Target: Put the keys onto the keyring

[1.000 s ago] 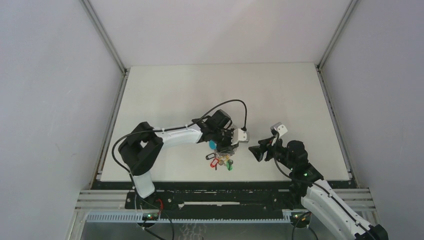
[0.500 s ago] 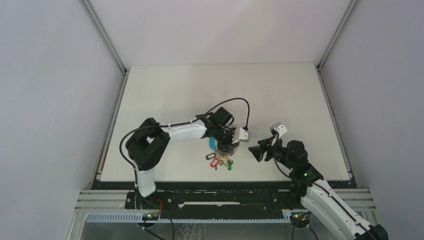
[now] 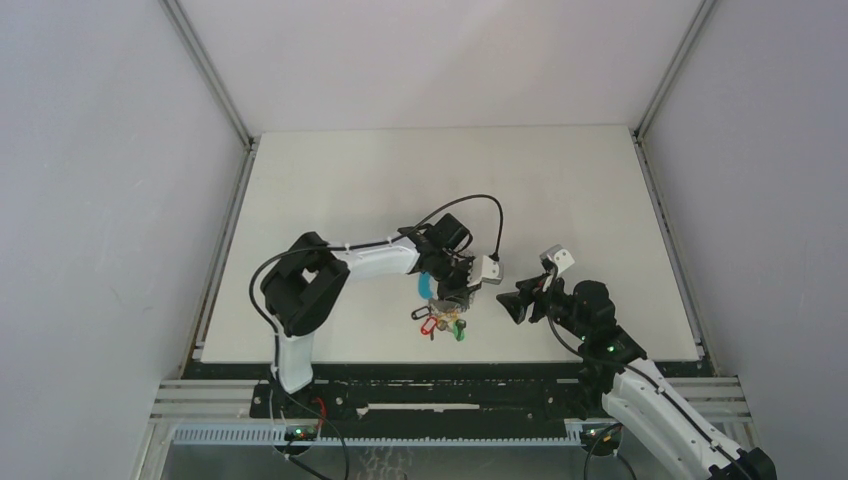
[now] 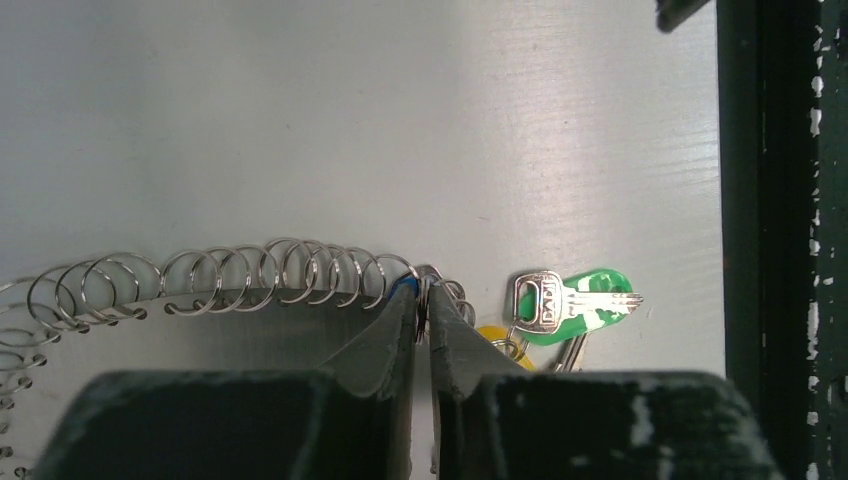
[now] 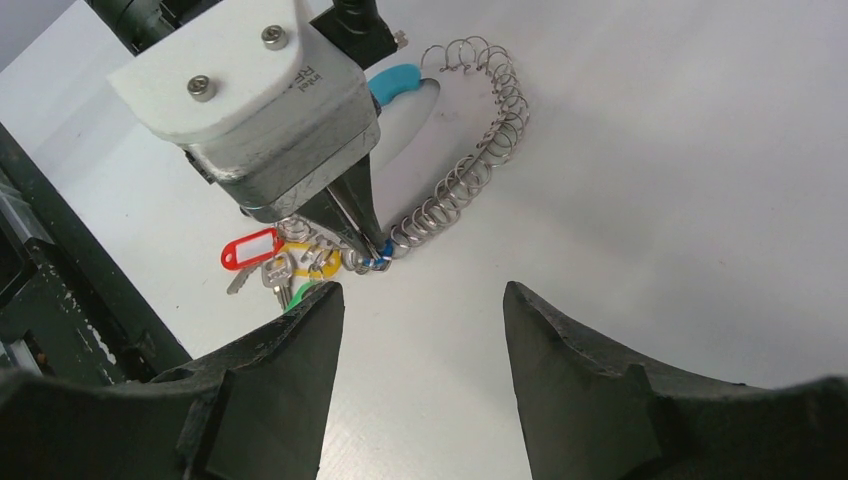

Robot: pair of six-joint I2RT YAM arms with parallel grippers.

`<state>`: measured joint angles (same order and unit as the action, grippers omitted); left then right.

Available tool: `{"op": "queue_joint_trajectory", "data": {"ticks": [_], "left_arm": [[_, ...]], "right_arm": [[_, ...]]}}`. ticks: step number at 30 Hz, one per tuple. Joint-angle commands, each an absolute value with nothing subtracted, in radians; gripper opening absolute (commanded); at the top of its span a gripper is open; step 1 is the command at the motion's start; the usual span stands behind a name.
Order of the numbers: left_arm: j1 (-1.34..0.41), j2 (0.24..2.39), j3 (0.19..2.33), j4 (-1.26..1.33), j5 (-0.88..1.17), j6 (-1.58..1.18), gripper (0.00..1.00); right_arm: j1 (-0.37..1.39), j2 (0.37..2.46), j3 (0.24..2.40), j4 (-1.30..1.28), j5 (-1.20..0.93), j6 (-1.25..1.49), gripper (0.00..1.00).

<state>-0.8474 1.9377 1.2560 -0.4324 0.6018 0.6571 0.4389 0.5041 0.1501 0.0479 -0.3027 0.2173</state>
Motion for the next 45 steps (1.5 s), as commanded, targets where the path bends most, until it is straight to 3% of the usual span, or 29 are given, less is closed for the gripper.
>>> {"op": "queue_joint_trajectory", "data": {"ticks": [1, 3, 15, 25, 35, 45], "left_arm": [[-0.841, 1.929, 1.303, -0.448, 0.641, 0.659, 0.07], [-0.841, 1.914, 1.294, -0.442, 0.637, 0.657, 0.01], [-0.787, 1.69, 1.063, -0.152, 0.695, 0.516, 0.0], [-0.737, 1.515, 0.794, 0.415, 0.688, 0.179, 0.0], [-0.674, 1.485, 0.58, 1.029, 0.658, -0.194, 0.0], [-0.655, 1.499, 0.538, 1.084, 0.661, -0.2, 0.0]], "right_arm": [[0.431, 0.506, 0.175, 0.073, -0.316, 0.224, 0.6], [0.431, 0.508, 0.175, 0.075, -0.319, 0.224, 0.6], [0.431, 0.529, 0.174, 0.119, -0.37, 0.198, 0.59], [0.431, 0.661, 0.173, 0.345, -0.49, 0.193, 0.54], [0.433, 0.834, 0.242, 0.524, -0.553, 0.165, 0.45], [0.444, 1.059, 0.353, 0.657, -0.61, 0.224, 0.46]]}}
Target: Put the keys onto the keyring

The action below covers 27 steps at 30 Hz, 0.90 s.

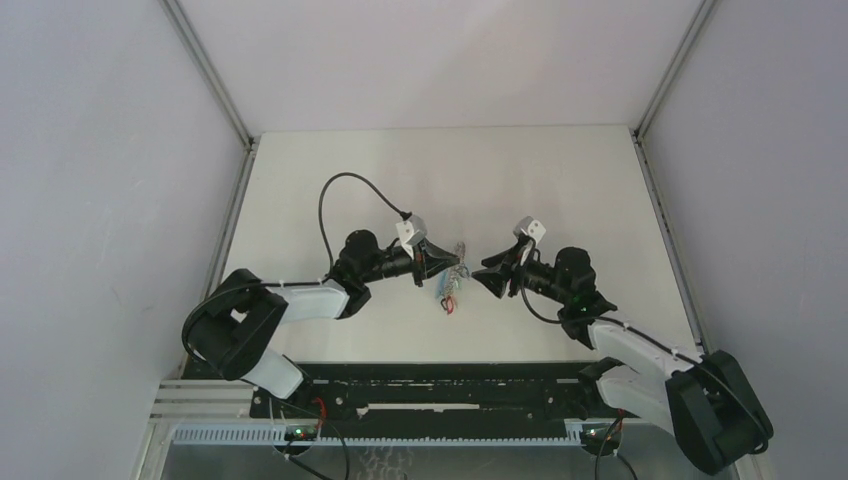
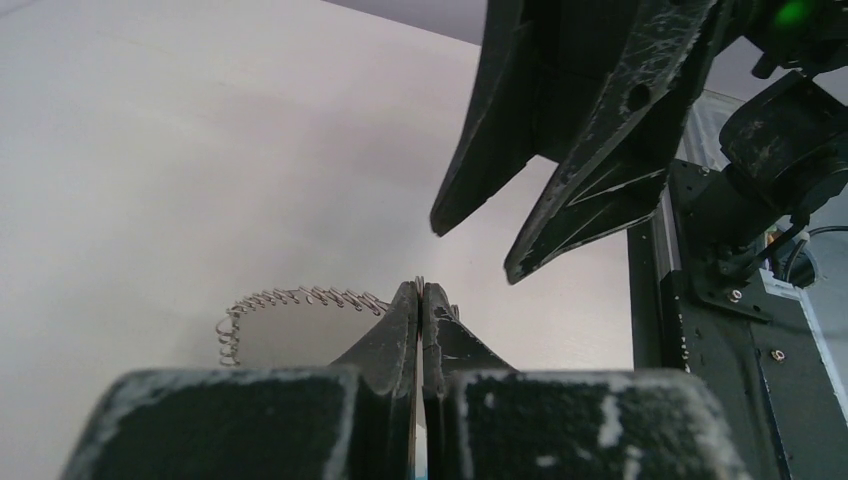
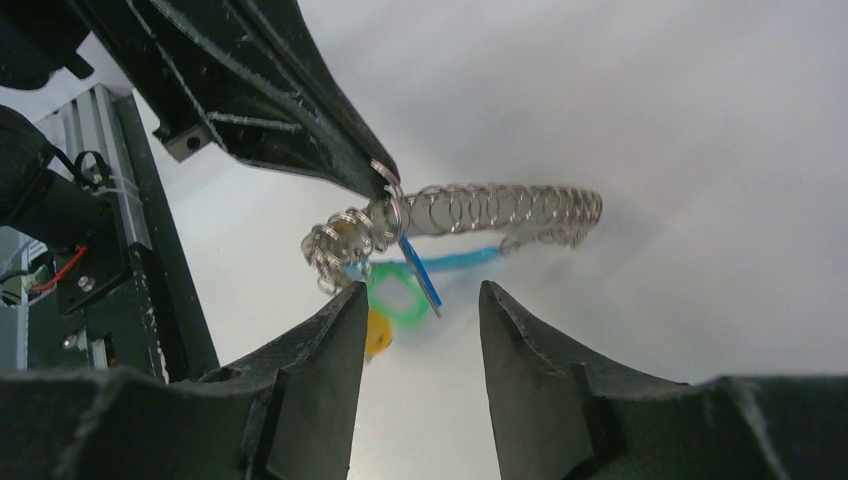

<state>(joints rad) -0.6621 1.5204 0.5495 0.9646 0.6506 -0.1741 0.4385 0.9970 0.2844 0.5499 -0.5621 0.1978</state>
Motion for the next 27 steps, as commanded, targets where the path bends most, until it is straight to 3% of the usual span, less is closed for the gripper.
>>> {"op": "queue_joint_trajectory", "data": {"ticks": [1, 15, 27], "left_arm": [[-0.653, 1.5, 0.538, 1.084, 0.666, -0.202, 0.0], [-0.649, 1.508, 0.532, 1.084, 0.672, -0.199, 0.0], [-0.649, 1.507, 0.535, 1.084, 0.69, -0.198, 0.0]], "right_arm": [[0.448, 1.082, 0.364, 0.663, -0.619, 0.221, 0.46], [0.462, 1.281, 0.431, 0.761, -0.748, 0.183, 0.45], [0.438, 1.257, 0.437, 0.596, -0.879, -0.106, 0.42]]}}
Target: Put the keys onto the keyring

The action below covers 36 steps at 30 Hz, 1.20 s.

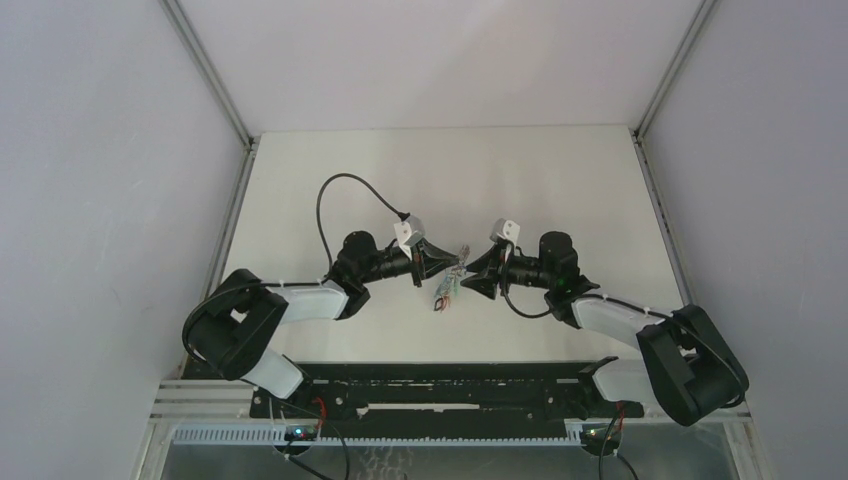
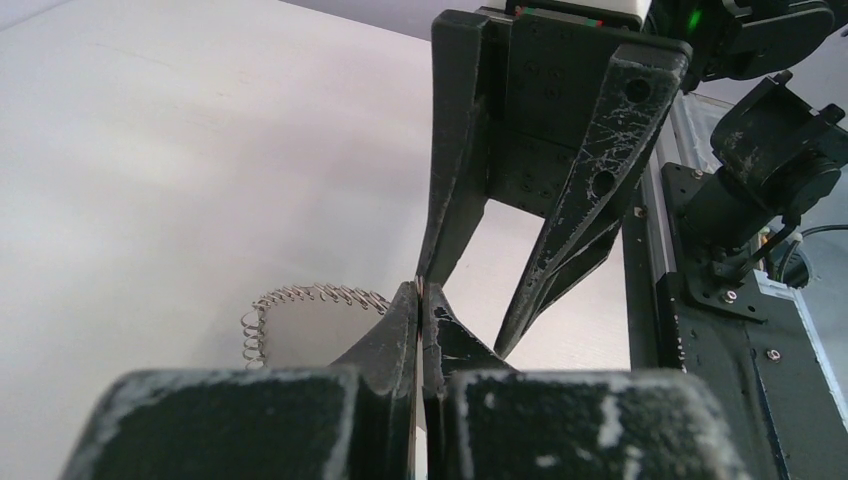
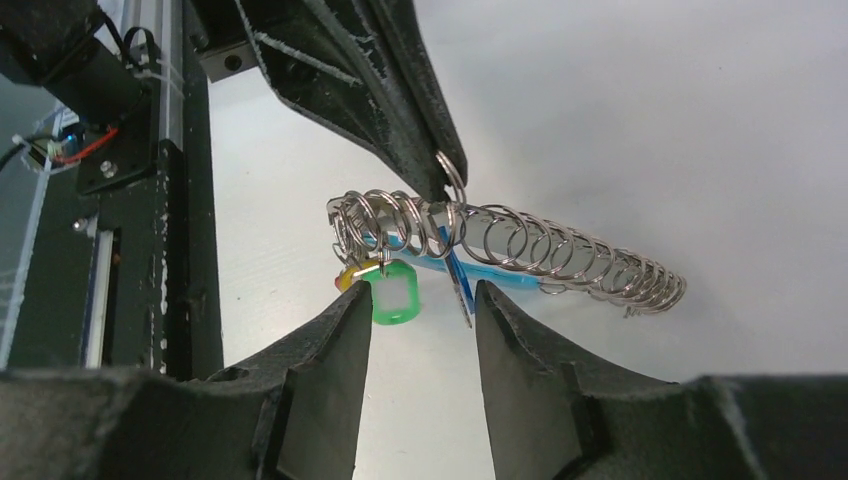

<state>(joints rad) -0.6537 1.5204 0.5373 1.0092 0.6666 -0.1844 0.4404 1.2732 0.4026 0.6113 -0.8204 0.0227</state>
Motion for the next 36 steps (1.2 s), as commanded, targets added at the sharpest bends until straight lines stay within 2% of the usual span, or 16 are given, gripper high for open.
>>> {"op": "queue_joint_trajectory", "data": {"ticks": [1, 5, 17, 21, 24, 27, 30, 36], "left_arm": [[-0.649, 1.505, 0.534, 1.084, 0.691, -0.198, 0.0], [-0.649, 1.505, 0.535, 1.084, 0.692, -0.198, 0.0], [-0.649, 1.501, 0.537, 1.085, 0.704, -0.205, 0.0], [-0.649, 1.502, 0.535, 1.094, 0.707, -0.211, 0.0], [-0.649, 1.504, 0.533, 1.097, 0.707, -0.211, 0.0], [-0.649, 1.505, 0.53, 1.097, 0.705, -0.207, 0.0], [-0.647, 1.502, 0.522, 1.107, 0.694, -0.202, 0.0], [-0.64, 1.507, 0.5, 1.156, 0.675, -0.214, 0.07]], "right_arm": [[0.437, 1.263, 0.437, 0.61, -0.881, -0.113, 0.41], [0.442, 1.307, 0.437, 0.681, -0.883, -0.118, 0.36], [0.451, 1.396, 0.461, 0.776, -0.878, -0.127, 0.33], [0.45, 1.408, 0.469, 0.779, -0.895, -0.13, 0.27], [0.45, 1.401, 0.469, 0.763, -0.904, -0.136, 0.14], [0.448, 1.365, 0.469, 0.708, -0.898, -0.154, 0.0], [0.448, 1.296, 0.474, 0.603, -0.847, -0.172, 0.0], [0.463, 1.119, 0.549, 0.195, -0.73, -0.301, 0.0]]}}
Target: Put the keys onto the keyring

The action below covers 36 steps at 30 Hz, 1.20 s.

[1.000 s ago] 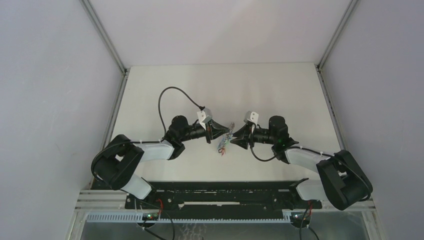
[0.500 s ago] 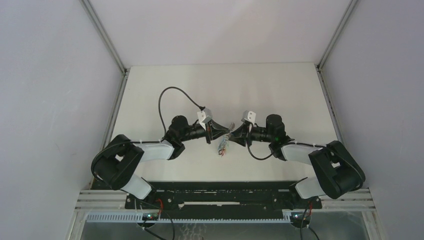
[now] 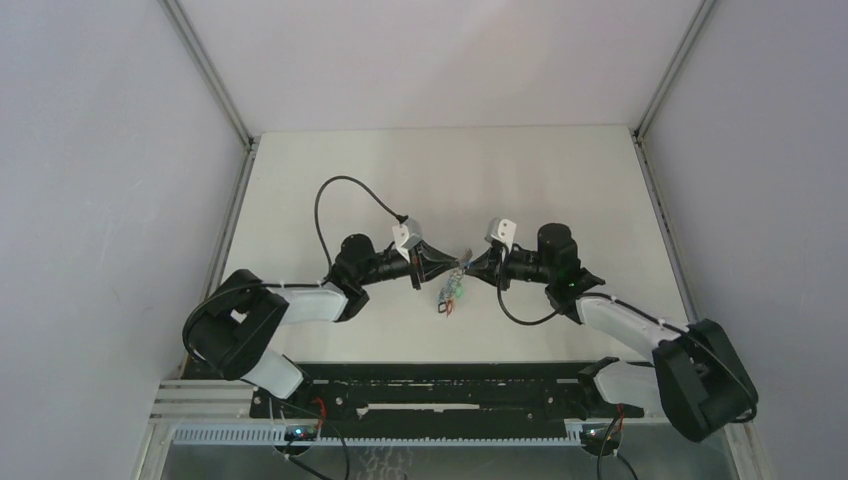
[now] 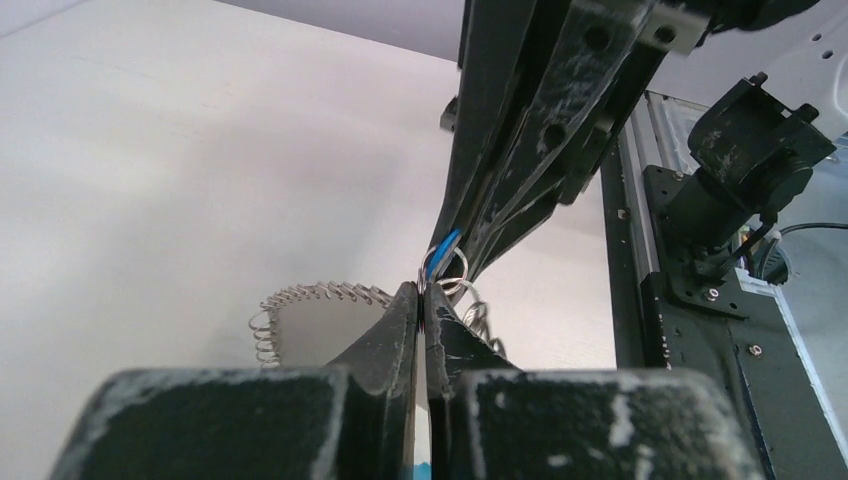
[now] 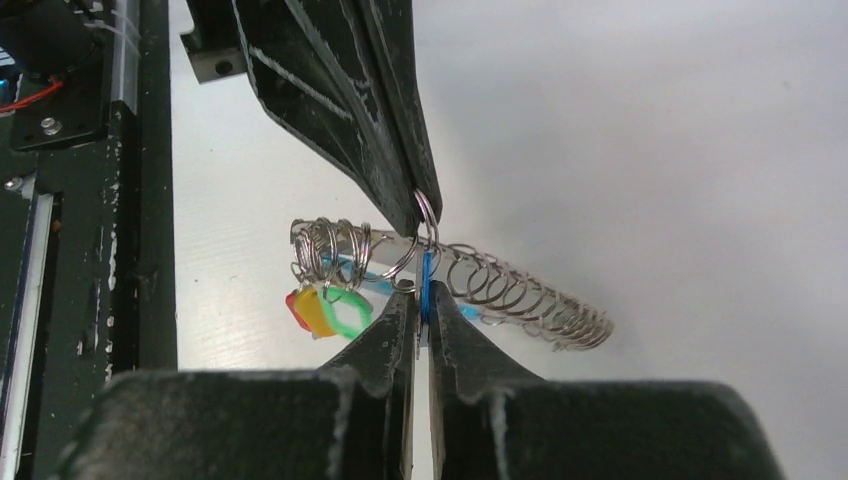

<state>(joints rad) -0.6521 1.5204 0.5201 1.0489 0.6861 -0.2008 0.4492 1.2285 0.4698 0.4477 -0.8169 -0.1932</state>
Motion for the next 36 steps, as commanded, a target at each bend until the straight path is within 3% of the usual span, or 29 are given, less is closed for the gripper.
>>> {"op": "queue_joint_trajectory", "data": {"ticks": [1, 4, 8, 17, 21, 36], "left_arm": [[-0.639, 1.509, 0.498, 1.166, 0.675, -0.218, 0.08], [-0.637, 1.523, 0.487, 1.222, 0.677, -0.248, 0.12], [-0.634, 1.528, 0.471, 1.271, 0.683, -0.267, 0.25], [-0.62, 1.478, 0.448, 1.204, 0.684, -0.198, 0.39], [-0.607, 1.457, 0.432, 1.192, 0.712, -0.182, 0.41], [-0.625, 1.483, 0.413, 1.263, 0.724, -0.222, 0.46]], "right_arm": [[0.466, 1.097, 0.563, 0.152, -0.708, -0.319, 0.0], [0.48, 1.04, 0.607, 0.047, -0.674, -0.36, 0.0], [0.516, 1.016, 0.669, -0.055, -0.625, -0.431, 0.0], [0.705, 1.125, 0.913, -0.406, -0.375, -0.655, 0.0], [0.741, 1.175, 0.966, -0.463, -0.221, -0.673, 0.0], [0.772, 1.219, 1.002, -0.459, -0.227, -0.686, 0.0]]}}
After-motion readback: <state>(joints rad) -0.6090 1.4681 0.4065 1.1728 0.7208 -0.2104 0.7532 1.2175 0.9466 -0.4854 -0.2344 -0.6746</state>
